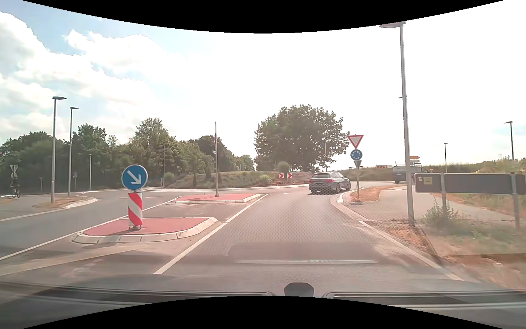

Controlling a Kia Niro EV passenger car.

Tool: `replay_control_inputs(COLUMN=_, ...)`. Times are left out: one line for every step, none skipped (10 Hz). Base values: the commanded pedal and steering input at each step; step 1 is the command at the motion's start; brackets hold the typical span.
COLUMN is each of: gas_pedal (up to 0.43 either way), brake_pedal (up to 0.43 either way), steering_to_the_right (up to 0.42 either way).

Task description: Follow the waypoints while adhering to traffic rules and regulations

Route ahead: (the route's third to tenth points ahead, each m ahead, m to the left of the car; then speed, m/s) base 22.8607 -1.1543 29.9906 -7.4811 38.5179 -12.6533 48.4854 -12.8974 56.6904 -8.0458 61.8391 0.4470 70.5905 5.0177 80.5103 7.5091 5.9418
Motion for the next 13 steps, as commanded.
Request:
replay_control_inputs(gas_pedal=0.150, brake_pedal=0.000, steering_to_the_right=0.008)
replay_control_inputs(gas_pedal=0.157, brake_pedal=0.000, steering_to_the_right=0.008)
replay_control_inputs(gas_pedal=0.157, brake_pedal=0.000, steering_to_the_right=0.009)
replay_control_inputs(gas_pedal=0.157, brake_pedal=0.000, steering_to_the_right=0.011)
replay_control_inputs(gas_pedal=0.169, brake_pedal=0.000, steering_to_the_right=0.012)
replay_control_inputs(gas_pedal=0.169, brake_pedal=0.000, steering_to_the_right=0.014)
replay_control_inputs(gas_pedal=0.169, brake_pedal=0.000, steering_to_the_right=0.016)
replay_control_inputs(gas_pedal=0.169, brake_pedal=0.000, steering_to_the_right=0.018)
replay_control_inputs(gas_pedal=0.169, brake_pedal=0.000, steering_to_the_right=0.022)
replay_control_inputs(gas_pedal=0.177, brake_pedal=0.000, steering_to_the_right=0.027)
replay_control_inputs(gas_pedal=0.177, brake_pedal=0.000, steering_to_the_right=0.031)
replay_control_inputs(gas_pedal=0.177, brake_pedal=0.000, steering_to_the_right=0.036)
replay_control_inputs(gas_pedal=0.177, brake_pedal=0.000, steering_to_the_right=0.043)
